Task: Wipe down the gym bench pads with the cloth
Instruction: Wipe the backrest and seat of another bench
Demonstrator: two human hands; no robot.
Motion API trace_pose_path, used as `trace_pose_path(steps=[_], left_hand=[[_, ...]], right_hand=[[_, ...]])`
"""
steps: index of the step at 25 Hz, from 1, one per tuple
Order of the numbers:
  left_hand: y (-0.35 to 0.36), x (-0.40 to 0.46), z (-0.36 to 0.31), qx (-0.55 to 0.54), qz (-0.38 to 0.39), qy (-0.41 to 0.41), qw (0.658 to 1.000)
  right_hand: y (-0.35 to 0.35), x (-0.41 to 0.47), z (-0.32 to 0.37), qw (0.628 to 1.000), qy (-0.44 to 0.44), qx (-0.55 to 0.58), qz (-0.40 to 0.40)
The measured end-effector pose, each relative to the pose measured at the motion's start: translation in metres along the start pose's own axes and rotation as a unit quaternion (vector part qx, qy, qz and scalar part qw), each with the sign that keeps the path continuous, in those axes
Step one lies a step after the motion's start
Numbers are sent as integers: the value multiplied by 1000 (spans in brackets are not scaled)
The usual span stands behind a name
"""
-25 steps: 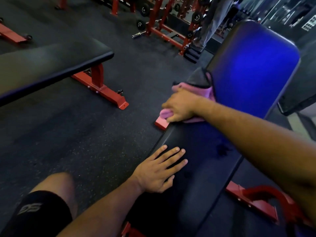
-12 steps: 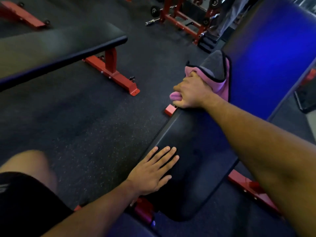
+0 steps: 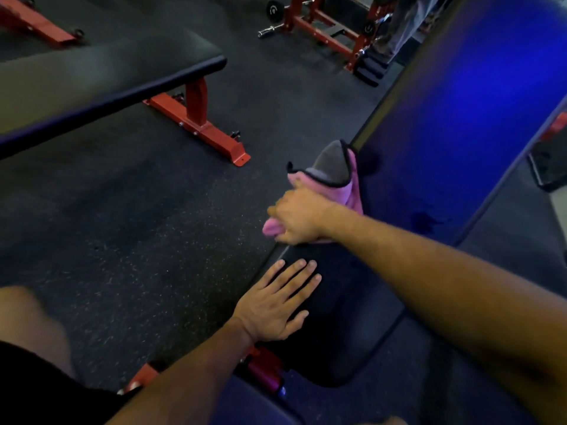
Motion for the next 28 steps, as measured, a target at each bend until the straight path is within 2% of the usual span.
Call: trace_pose_path(steps=[3,5,9,14,17,20,25,28], left_hand=[[2,-3,0,2,3,3,1000],[2,-1,-1,4,0,2,1000],[1,-2,0,-7,15,-5,1000],[-16,2,1,-19,104,0,994],[-20,-32,6,-25,174,60,983],[-22,-85,12,-31,234,107,966],[-20,-102,13,-38,266,105,957],[-18,-99,13,-28,277,102,955]], right_hand=[[-17,-9,-53,995,90,-12,-49],[-11,-5,-42,992,115,-26,-38],[11,12,25,998,56,14,-17],[3,3,22,997,64,30,-25],[4,3,28,997,73,-36,5],[7,7,32,997,60,-45,9],[23,17,47,998,30,-36,-29],[25,20,58,1000,21,-17,-16]])
Point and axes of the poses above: each hand's wrist, its own x-axis towards the middle knuckle, its own y-axis out of the palm, z = x × y, the point moved 4 cm from there along x, towards the middle knuckle, and after that the axes turned 5 degrees about -y, right-handed, at the moved point
